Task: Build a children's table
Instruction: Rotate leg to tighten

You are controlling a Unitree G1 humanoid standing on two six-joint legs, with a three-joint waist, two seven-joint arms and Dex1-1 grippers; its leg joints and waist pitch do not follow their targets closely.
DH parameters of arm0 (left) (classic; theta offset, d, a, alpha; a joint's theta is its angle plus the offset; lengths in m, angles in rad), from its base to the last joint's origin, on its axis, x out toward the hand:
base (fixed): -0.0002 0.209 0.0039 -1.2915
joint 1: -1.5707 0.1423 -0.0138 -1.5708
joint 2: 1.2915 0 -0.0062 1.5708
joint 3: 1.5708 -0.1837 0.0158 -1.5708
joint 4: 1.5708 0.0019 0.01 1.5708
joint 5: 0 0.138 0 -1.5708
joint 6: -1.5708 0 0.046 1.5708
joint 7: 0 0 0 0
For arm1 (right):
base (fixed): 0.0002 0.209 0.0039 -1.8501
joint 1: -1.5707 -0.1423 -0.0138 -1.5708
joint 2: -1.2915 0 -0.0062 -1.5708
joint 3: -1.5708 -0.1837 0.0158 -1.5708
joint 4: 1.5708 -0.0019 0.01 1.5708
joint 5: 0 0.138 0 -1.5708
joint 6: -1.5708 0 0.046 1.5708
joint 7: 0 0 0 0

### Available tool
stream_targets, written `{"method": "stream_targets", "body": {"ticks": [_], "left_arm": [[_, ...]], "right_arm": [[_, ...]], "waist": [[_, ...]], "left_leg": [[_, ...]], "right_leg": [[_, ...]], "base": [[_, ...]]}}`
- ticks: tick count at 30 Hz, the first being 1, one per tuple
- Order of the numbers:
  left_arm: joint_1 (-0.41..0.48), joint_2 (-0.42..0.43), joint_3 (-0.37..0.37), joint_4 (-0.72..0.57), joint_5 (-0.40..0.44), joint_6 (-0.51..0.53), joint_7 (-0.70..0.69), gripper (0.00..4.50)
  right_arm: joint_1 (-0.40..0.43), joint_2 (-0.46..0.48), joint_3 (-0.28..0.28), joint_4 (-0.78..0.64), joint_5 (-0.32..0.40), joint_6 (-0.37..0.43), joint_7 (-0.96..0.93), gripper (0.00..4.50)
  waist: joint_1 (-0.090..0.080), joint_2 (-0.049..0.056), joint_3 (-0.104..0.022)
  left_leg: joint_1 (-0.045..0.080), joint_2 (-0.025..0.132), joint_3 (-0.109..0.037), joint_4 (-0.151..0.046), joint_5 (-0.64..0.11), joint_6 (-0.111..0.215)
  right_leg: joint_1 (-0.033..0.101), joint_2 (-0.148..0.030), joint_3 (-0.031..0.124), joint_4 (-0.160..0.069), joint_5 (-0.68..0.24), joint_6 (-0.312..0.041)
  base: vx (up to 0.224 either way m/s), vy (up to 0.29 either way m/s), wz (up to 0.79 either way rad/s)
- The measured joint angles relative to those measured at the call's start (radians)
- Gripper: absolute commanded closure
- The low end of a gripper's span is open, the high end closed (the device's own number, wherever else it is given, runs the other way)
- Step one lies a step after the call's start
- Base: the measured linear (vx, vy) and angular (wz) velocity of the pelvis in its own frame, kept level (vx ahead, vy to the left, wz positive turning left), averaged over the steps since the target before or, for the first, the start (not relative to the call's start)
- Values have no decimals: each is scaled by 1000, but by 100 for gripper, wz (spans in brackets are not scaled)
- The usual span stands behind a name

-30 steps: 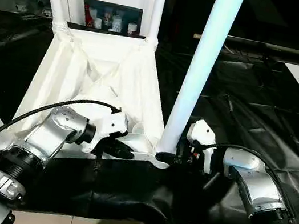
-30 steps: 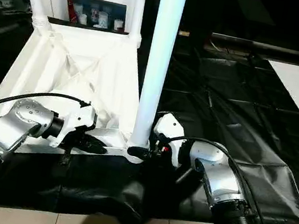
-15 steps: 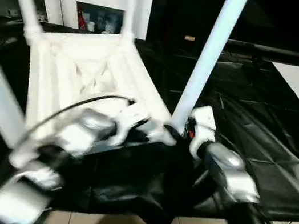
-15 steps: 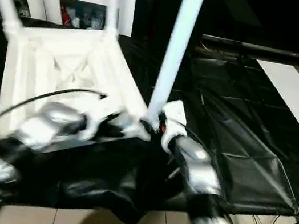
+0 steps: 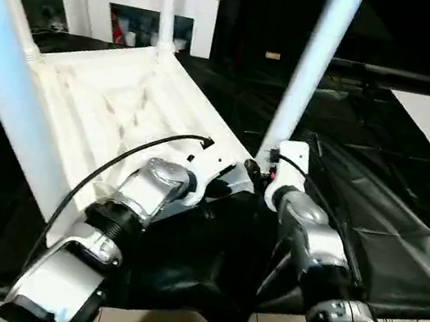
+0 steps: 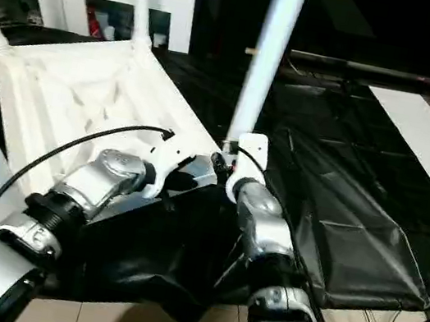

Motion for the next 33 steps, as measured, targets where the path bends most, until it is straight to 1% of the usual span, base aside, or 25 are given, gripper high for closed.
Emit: {"method": "stream_targets", "body": {"ticks": [1,2,4,6,7,8,9,10,13,14,16,18,20,21,26,32,33], "left_arm": [[0,7,0,-2,0,-1,-1,450],[2,15,1,-6,1,-1,-3,450],[12,34,0,-31,4,1,-21,450],[15,43,0,-40,5,5,-31,450],[21,53,-1,-59,5,9,-43,450],[37,74,-3,-92,3,14,-72,450],[61,107,-4,-130,-8,16,-121,450],[71,126,-10,-148,-11,7,-153,450],[97,181,-20,-192,-25,-19,-245,450],[106,201,-23,-205,-30,-23,-274,450],[135,259,-48,-272,-46,-26,-366,450],[169,312,-65,-338,-72,-17,-466,450],[179,335,-77,-365,-77,-16,-507,450],[183,348,-79,-380,-79,-12,-525,450],[204,357,-87,-411,-84,-3,-572,450],[204,359,-92,-418,-86,5,-588,450],[204,359,-92,-420,-86,7,-588,450]], "right_arm": [[5,-1,4,-10,8,0,18,120],[11,-6,8,-21,17,1,40,106],[34,-26,25,-64,30,9,107,91],[35,-28,30,-69,32,10,134,82],[45,-58,44,-100,39,30,181,69],[67,-100,79,-150,48,51,256,55],[94,-155,126,-206,57,70,359,46],[105,-182,148,-228,57,73,412,38],[119,-244,192,-267,47,61,520,38],[122,-262,198,-271,42,52,547,38],[136,-310,208,-294,27,31,602,38],[144,-352,214,-303,20,22,644,38],[150,-373,221,-318,20,22,677,38],[155,-379,231,-342,21,23,694,38],[161,-410,255,-390,29,30,755,38],[186,-404,282,-396,29,29,794,38],[185,-401,284,-396,29,29,795,54]], "waist": [[-4,0,0],[-7,0,0],[-12,0,1],[-14,1,1],[-14,1,2],[-13,1,2],[-11,1,2],[-8,1,2],[0,1,3],[3,1,3],[12,1,3],[25,2,3],[41,2,4],[44,2,4],[44,3,5],[44,3,5],[45,3,5]], "left_leg": [[0,0,-1,0,0,0],[0,0,-2,0,0,0],[-1,1,-3,-1,0,0],[-1,1,-4,-2,0,0],[-2,2,-4,-2,0,0],[-3,2,-4,-3,0,0],[-2,2,-5,-3,0,0],[-3,3,-6,-4,0,0],[-4,3,-5,-9,0,0],[-4,3,-5,-9,0,-1],[-5,3,-5,-10,-1,-1],[-6,3,-4,-10,-1,-1],[-7,3,-3,-10,-2,-1],[-7,3,-2,-9,-2,-1],[-4,3,-1,-7,-1,-1],[-4,3,-1,-7,-1,-1],[-4,3,-1,-7,-1,-1]], "right_leg": [[0,0,-1,0,0,0],[-1,0,-3,0,0,0],[-2,0,-5,-1,1,0],[-4,0,-6,-1,1,-1],[-5,0,-7,-1,2,-1],[-5,0,-8,-1,2,-1],[-5,0,-9,-1,3,-3],[-5,0,-10,-1,5,-5],[-7,0,-12,-2,3,-7],[-7,0,-13,-3,2,-8],[-9,0,-13,-3,0,-9],[-9,-1,-13,-2,-2,-11],[-9,-1,-13,-2,-2,-11],[-9,-2,-13,-1,-2,-11],[-5,-2,-11,-1,-2,-12],[-5,-2,-12,0,-2,-11],[-5,-2,-12,0,-2,-11]], "base": [[0,0,0],[0,0,0],[0,0,0],[0,0,0],[0,0,0],[0,0,0],[0,0,0],[0,0,0],[0,0,0],[0,0,0],[0,0,0],[0,0,0],[0,0,0],[0,0,0],[0,0,0],[0,0,0],[0,0,0]]}}
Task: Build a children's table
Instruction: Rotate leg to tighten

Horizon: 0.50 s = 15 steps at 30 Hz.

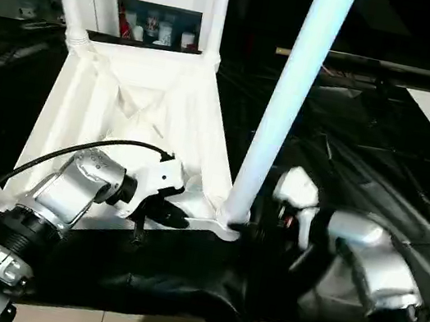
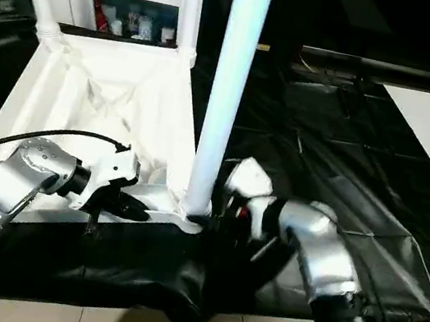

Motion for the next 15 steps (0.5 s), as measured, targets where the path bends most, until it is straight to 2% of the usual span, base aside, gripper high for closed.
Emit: {"method": "stream_targets", "body": {"ticks": [5,15], "left_arm": [[0,-1,-4,-7,0,2,0,450],[0,-3,-5,-7,0,11,-10,450]], "right_arm": [[-5,7,15,21,-1,-6,1,92],[-9,21,11,37,-4,-11,-6,175]], "waist": [[2,0,0],[2,-1,0]], "left_leg": [[-1,0,0,0,0,0],[0,0,0,2,0,0]], "right_leg": [[0,0,0,0,0,0],[0,0,0,2,0,0]], "base": [[0,0,0],[0,0,0]]}}
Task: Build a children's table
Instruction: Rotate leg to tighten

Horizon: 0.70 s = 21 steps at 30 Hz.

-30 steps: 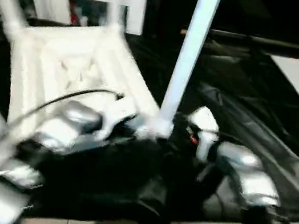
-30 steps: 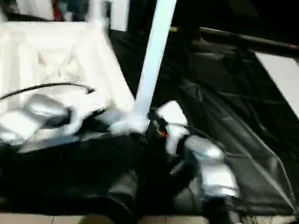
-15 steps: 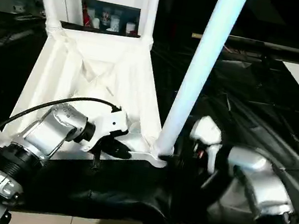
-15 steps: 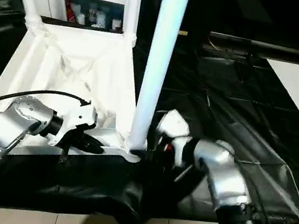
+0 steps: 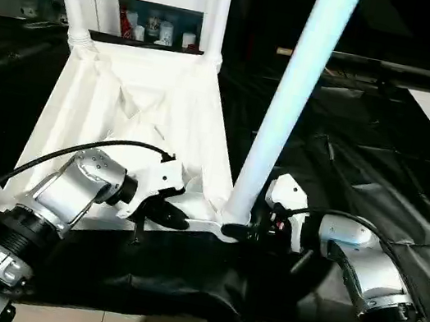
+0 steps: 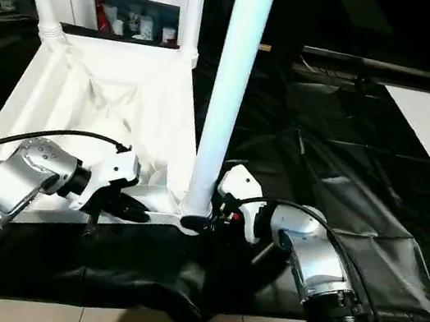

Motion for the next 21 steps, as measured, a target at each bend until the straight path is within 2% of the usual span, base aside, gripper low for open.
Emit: {"method": "stream_targets", "body": {"ticks": [7,10,15,21], "left_arm": [[3,4,0,-7,1,12,0,450],[0,-29,21,21,7,22,55,450],[-54,-192,76,167,20,30,273,450],[-142,-338,106,319,35,52,508,450]], "right_arm": [[0,11,-2,13,3,-8,-7,188],[5,56,-37,41,2,5,-89,188],[-10,202,-149,131,-11,44,-415,189],[-112,313,-210,282,-47,40,-741,189]], "waist": [[-2,0,0],[-5,-1,0],[-15,-1,-1],[-27,2,-2]], "left_leg": [[0,1,0,2,0,0],[3,1,0,4,0,0],[7,1,0,6,2,-3],[11,1,-2,6,2,-3]], "right_leg": [[0,0,0,2,0,0],[2,0,0,5,0,0],[5,0,1,5,-1,3],[8,0,0,3,-2,4]], "base": [[0,0,0],[0,0,0],[0,0,0],[0,0,0]]}}
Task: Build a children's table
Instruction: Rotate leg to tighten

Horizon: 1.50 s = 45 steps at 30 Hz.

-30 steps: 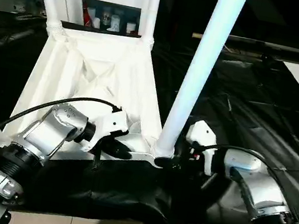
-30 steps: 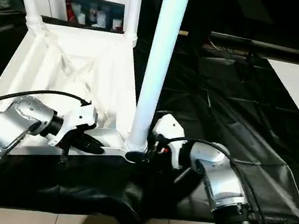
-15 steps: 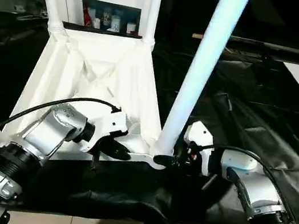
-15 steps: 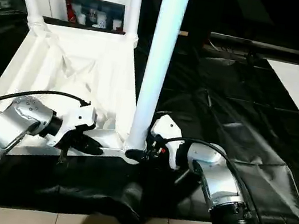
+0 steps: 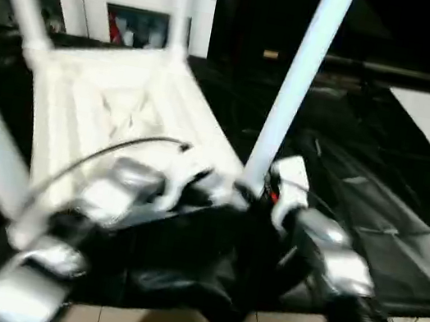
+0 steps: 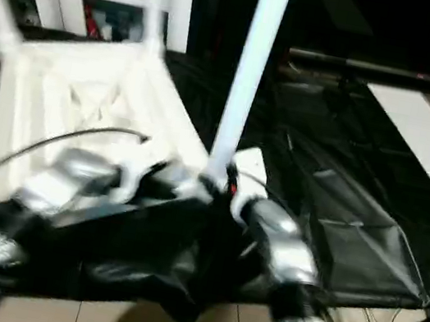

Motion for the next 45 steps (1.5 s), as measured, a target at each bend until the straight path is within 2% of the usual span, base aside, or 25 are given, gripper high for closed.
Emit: {"method": "stream_targets", "body": {"ticks": [5,8,10,13,17,19,23,30,32,35,41,45], "left_arm": [[-45,-60,7,86,27,-33,99,450],[-53,-61,2,98,37,-49,101,450],[-53,-51,-4,96,37,-54,90,450],[-53,-19,-8,85,35,-55,59,450],[-45,26,-7,64,34,-61,25,450],[-24,61,-9,33,31,-75,-31,450],[16,130,-25,-32,15,-94,-153,450],[75,250,-60,-145,-20,-110,-353,450],[84,268,-68,-163,-28,-111,-396,450],[108,298,-69,-196,-37,-120,-462,450],[109,289,-81,-199,-40,-133,-486,450],[109,286,-88,-199,-46,-133,-491,450]], "right_arm": [[-64,60,-51,105,-7,-35,-154,189],[-68,64,-58,117,-8,-54,-160,189],[-64,64,-61,115,-6,-63,-147,133],[-31,54,-62,76,3,-84,-73,110],[5,22,-29,2,32,-79,50,76],[22,-40,5,-66,45,-59,152,71],[60,-165,72,-153,47,-56,346,71],[88,-304,115,-222,41,-59,567,71],[88,-323,114,-226,42,-59,593,71],[92,-346,143,-254,51,-55,664,71],[111,-352,186,-275,51,-55,729,71],[123,-350,192,-284,51,-56,739,71]], "waist": [[0,2,-1],[0,3,-1],[-1,3,-1],[-3,3,-1],[-18,4,0],[-19,5,0],[-6,5,0],[6,6,1],[12,6,1],[18,9,3],[30,10,3],[30,13,5]], "left_leg": [[-1,-2,-1,0,0,0],[-3,-2,-2,-1,0,0],[-4,-2,-3,-1,0,0],[-7,-1,-6,-1,0,0],[-8,-1,-9,-1,0,0],[-8,-1,-9,-3,0,0],[-10,0,-10,-4,0,0],[-12,-1,-8,-4,-1,1],[-11,-1,-8,-4,0,1],[-11,-1,-8,-4,0,1],[-11,-1,-8,-4,0,0],[-11,-1,-8,-4,0,0]], "right_leg": [[2,0,1,-1,0,0],[1,0,0,-1,0,0],[1,0,0,-1,0,0],[-1,0,-2,-1,1,0],[-4,1,-3,-1,7,-1],[-5,2,-4,-2,8,-3],[-4,2,-5,-4,7,-1],[-4,1,-4,-8,7,-2],[-4,1,-4,-7,7,-2],[-4,1,-4,-7,7,-2],[-4,1,-4,-7,7,-2],[-4,1,-4,-6,7,-2]], "base": [[0,0,0],[0,0,0],[0,0,0],[0,0,0],[0,0,0],[0,0,0],[0,0,0],[0,0,0],[0,0,0],[0,0,0],[0,0,0],[0,0,0]]}}
